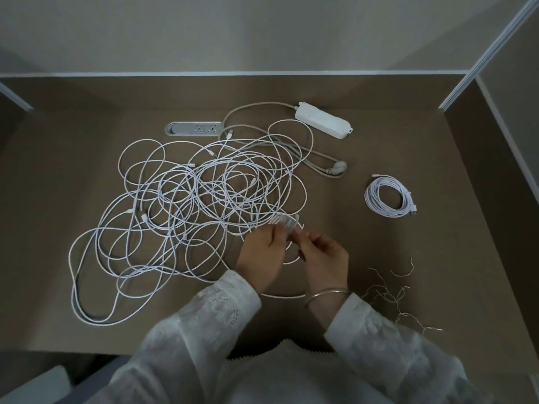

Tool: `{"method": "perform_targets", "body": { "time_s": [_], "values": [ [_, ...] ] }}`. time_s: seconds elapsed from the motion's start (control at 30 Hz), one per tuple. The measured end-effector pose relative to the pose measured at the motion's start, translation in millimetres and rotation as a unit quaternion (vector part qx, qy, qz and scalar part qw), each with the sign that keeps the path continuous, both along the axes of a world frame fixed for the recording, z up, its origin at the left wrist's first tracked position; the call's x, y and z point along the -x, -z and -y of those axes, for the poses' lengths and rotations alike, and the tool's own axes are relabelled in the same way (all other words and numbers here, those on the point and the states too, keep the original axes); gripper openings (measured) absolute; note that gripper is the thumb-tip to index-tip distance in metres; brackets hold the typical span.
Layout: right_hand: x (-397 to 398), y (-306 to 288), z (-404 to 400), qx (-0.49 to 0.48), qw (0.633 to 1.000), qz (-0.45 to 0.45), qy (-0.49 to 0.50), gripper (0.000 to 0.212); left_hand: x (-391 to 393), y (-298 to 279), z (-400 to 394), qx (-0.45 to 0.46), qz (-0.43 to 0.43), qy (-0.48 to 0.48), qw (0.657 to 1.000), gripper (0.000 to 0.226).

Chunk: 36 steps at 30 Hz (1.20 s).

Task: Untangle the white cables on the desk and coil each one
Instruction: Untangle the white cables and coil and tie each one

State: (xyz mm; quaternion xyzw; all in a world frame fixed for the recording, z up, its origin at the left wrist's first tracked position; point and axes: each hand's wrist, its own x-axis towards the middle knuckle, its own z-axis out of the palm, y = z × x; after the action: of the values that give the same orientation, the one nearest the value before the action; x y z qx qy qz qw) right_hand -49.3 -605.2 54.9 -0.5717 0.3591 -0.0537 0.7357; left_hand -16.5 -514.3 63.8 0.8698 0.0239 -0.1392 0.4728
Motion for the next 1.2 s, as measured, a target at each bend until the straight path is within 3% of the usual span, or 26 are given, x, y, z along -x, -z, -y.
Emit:
{"method": "perform_targets", "body": {
  "time_s": [0.13, 0.3, 0.4, 0.57, 0.73, 0.83, 0.9, 1.0, 1.07, 1.13, 1.2],
  "values": [
    [5.5, -1.5, -4.6, 0.013, 0.997, 0.035, -0.061, 0.010, 4.6, 2.8, -10.1, 0.035, -0.008, 0.003, 0.999, 0.039],
    [3.0, 3.2, 2.0, 0.161, 0.971, 0.048, -0.170, 0.007, 10.7, 2.6, -20.9, 0.101, -0.037, -0.050, 0.993, 0.042],
    [6.8, 4.2, 2.7, 0.184, 0.960, 0.056, -0.204, 0.007, 14.4, -5.4, -23.4, 0.147, -0.065, -0.098, 0.982, 0.049],
    [15.6, -5.6, -5.8, 0.171, 0.964, 0.104, -0.177, 0.006, 10.9, -16.1, -25.5, 0.169, -0.092, -0.141, 0.971, 0.046],
    [20.3, -9.9, -12.7, 0.166, 0.962, 0.138, -0.164, 0.009, 10.3, -25.4, -25.8, 0.200, -0.120, -0.119, 0.965, 0.051],
    [17.5, -9.8, -5.9, 0.175, 0.956, 0.142, -0.187, 0.009, 11.2, -27.2, -27.3, 0.193, -0.084, -0.075, 0.975, 0.043],
    [18.2, -12.3, -0.5, 0.228, 0.939, 0.165, -0.200, 0.009, 11.3, -25.5, -30.2, 0.142, -0.047, -0.045, 0.988, 0.040],
    [15.8, -16.2, 7.6, 0.397, 0.855, 0.250, -0.220, 0.010, 10.1, -26.5, -36.5, 0.058, 0.000, 0.016, 0.998, 0.037],
    [10.4, -18.2, 14.1, 0.456, 0.805, 0.287, -0.247, 0.009, 9.1, -33.8, -39.6, 0.004, 0.010, 0.077, 0.997, 0.033],
    [4.5, -24.4, 18.7, 0.440, 0.798, 0.293, -0.290, 0.008, 9.2, -45.4, -42.6, -0.014, 0.008, 0.114, 0.993, 0.029],
    [0.3, -34.5, 20.7, 0.349, 0.826, 0.285, -0.338, 0.008, 7.3, -52.6, -48.1, 0.045, -0.039, 0.115, 0.992, 0.029]
  ]
}}
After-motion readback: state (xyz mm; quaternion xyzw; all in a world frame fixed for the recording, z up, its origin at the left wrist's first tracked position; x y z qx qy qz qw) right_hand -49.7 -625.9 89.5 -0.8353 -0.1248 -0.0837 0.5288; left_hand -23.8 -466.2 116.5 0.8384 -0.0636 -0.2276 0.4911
